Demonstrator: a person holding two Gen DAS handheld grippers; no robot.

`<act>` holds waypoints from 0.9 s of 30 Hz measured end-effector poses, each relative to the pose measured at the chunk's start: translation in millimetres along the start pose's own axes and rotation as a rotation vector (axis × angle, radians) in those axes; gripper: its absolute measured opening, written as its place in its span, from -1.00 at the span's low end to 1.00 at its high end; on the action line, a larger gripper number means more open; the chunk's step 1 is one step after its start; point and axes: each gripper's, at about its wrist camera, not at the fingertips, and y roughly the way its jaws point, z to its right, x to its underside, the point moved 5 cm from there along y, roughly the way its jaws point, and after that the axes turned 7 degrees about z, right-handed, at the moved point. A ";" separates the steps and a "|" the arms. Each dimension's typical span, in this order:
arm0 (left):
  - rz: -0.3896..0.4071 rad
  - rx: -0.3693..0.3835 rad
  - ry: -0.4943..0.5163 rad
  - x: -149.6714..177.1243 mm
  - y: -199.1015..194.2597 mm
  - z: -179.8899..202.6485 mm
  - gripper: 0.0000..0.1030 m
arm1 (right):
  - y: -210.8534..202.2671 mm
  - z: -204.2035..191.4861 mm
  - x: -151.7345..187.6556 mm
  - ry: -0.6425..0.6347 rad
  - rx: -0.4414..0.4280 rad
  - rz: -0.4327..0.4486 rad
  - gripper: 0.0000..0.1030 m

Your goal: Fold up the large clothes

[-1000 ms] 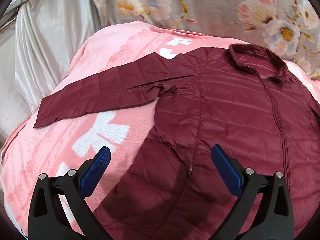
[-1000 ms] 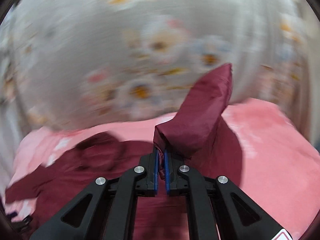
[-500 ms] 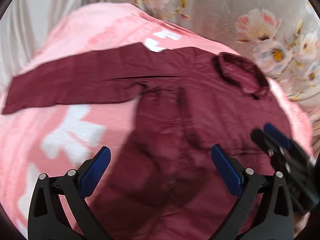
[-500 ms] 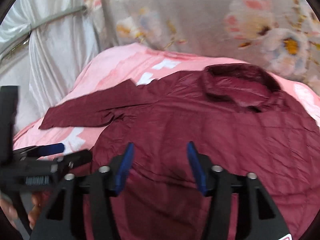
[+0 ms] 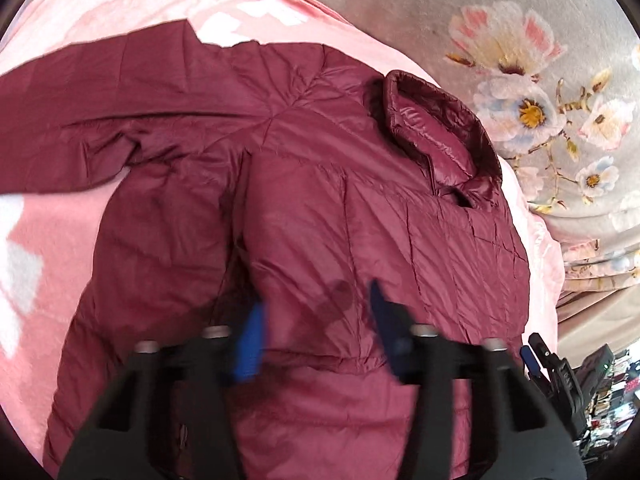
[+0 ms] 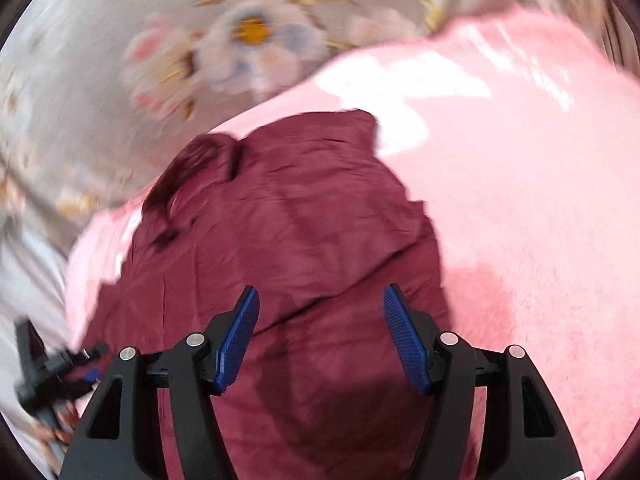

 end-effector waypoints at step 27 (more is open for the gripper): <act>0.140 -0.259 0.247 5.0 6.4 -23.7 -0.86 | 36.1 6.7 -13.8 -0.148 0.217 0.002 -0.77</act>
